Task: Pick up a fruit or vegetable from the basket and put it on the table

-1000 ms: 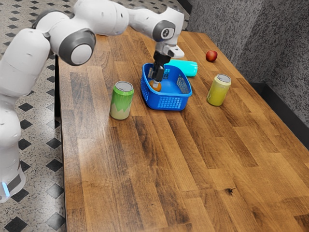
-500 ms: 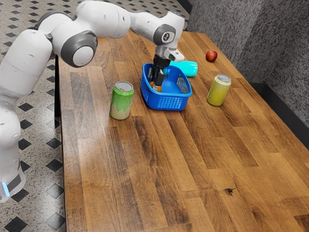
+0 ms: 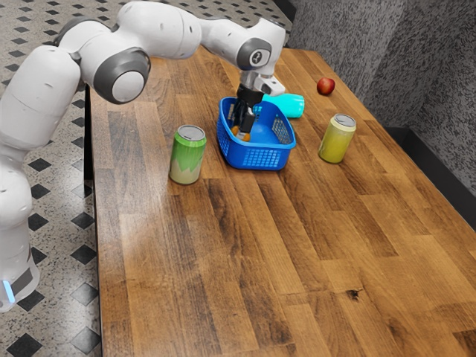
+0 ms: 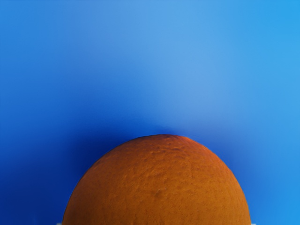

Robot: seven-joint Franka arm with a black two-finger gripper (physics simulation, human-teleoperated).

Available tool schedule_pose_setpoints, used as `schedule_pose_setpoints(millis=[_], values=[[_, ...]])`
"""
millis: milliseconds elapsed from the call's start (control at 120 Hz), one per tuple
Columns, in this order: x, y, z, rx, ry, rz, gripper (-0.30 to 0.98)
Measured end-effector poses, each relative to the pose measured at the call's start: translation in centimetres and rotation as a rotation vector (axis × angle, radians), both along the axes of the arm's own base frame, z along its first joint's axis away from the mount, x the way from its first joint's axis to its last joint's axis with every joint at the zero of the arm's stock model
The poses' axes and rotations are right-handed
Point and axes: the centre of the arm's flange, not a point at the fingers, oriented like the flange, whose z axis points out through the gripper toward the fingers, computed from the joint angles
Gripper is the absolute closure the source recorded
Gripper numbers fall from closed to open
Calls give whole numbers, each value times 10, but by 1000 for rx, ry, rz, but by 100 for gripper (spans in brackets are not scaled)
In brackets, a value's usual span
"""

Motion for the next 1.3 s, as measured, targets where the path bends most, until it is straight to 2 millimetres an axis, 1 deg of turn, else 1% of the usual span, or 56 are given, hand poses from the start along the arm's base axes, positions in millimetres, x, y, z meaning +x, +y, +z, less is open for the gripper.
schedule_pose_setpoints(millis=[167, 242, 375, 417, 483, 533, 567, 608, 633, 667, 717, 742, 775, 808, 842, 875, 917, 958, 1058, 1100, 1217, 1300], values=[[2, -4, -6, -6, 8, 0, 23], [3, -4, -7, -6, 10, 1, 31], [3, -6, -1, -1, 2, 1, 38], [2, -6, 2, 1, -1, 0, 37], [6, -11, 19, 12, -27, -8, 36], [7, -20, 46, 24, -59, -24, 35], [8, -34, 68, 31, -84, -43, 35], [10, -61, 92, 35, -110, -83, 34], [12, -83, 105, 37, -123, -118, 34], [18, -125, 117, 36, -131, -181, 33], [26, -191, 123, 30, -131, -282, 34], [28, -219, 122, 27, -125, -324, 34], [32, -249, 116, 27, -110, -368, 34], [34, -267, 107, 29, -93, -393, 35], [36, -276, 101, 31, -79, -405, 35], [36, -280, 97, 34, -70, -409, 35], [37, -282, 94, 42, -60, -411, 25], [36, -281, 93, 48, -53, -410, 19], [35, -281, 93, 55, -42, -409, 9], [33, -282, 95, 55, -36, -412, 7], [28, -297, 93, 35, -5, -440, 3], [27, -302, 92, 29, 10, -449, 2]])
